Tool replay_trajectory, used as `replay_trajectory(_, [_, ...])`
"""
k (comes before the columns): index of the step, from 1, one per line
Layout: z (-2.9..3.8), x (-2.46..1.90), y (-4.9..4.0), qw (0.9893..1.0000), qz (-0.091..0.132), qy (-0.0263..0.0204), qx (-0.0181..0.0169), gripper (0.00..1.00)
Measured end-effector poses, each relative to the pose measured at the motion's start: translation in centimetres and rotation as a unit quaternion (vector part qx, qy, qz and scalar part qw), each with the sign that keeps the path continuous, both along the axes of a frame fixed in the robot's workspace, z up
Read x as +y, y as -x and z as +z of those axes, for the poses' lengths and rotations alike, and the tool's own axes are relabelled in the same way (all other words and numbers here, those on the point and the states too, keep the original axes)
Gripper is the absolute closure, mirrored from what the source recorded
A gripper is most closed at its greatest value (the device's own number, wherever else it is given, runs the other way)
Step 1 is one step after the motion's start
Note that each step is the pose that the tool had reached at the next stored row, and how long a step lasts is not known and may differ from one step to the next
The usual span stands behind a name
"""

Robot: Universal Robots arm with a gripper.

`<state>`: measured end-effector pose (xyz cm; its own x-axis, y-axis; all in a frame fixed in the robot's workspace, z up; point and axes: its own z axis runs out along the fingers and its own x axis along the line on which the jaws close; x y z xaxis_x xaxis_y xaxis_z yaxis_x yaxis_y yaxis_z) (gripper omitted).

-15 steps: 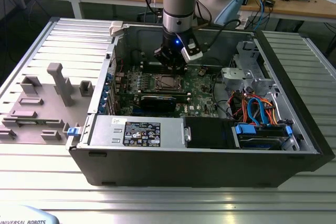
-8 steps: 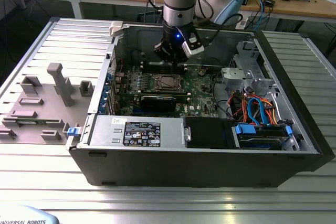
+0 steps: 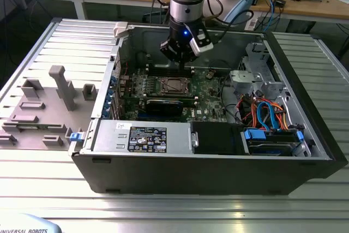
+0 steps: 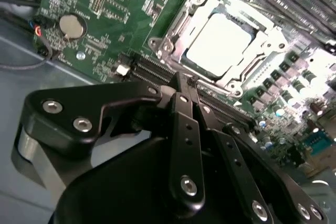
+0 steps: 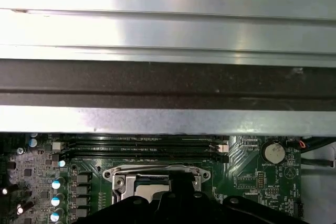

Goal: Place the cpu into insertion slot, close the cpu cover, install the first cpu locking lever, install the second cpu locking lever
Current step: 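Install the second cpu locking lever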

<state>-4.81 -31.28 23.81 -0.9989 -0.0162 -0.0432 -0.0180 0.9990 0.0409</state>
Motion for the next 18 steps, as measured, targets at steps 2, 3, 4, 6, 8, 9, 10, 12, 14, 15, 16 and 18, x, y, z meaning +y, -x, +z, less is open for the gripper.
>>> replay_trajectory(2, [-0.02,-0.08,0.00,1.0000,0.000,0.0085,0.0000,0.89])
replay_trajectory(3, [-0.03,-0.22,0.00,0.9999,0.000,0.0120,0.0000,0.89])
replay_trajectory(4, [-0.04,-0.31,0.00,0.9999,0.000,0.0134,-0.0001,0.89])
replay_trajectory(6, [-0.04,-0.34,0.00,0.9999,0.000,0.0142,0.0000,0.89])
replay_trajectory(8, [-0.04,-0.35,0.00,0.9999,0.000,0.0144,0.0000,0.89])
replay_trajectory(9, [-0.04,-0.35,0.00,0.9999,0.000,0.0145,0.0000,0.89])
replay_trajectory(10, [-0.04,-0.36,0.00,0.9999,0.000,0.0145,0.0000,0.89])
replay_trajectory(12, [-0.05,-0.39,0.00,0.9999,0.000,0.0143,-0.0001,0.89])
replay_trajectory(14, [-0.04,-0.47,0.00,0.9999,0.000,0.0145,0.0000,0.89])
replay_trajectory(15, [-0.04,-0.53,0.00,0.9999,0.000,0.0145,0.0000,0.89])
replay_trajectory(16, [-0.04,-0.58,0.00,0.9999,0.000,0.0145,0.0000,0.89])
replay_trajectory(18, [-0.04,-0.63,0.00,0.9999,0.000,0.0145,-0.0001,0.89])
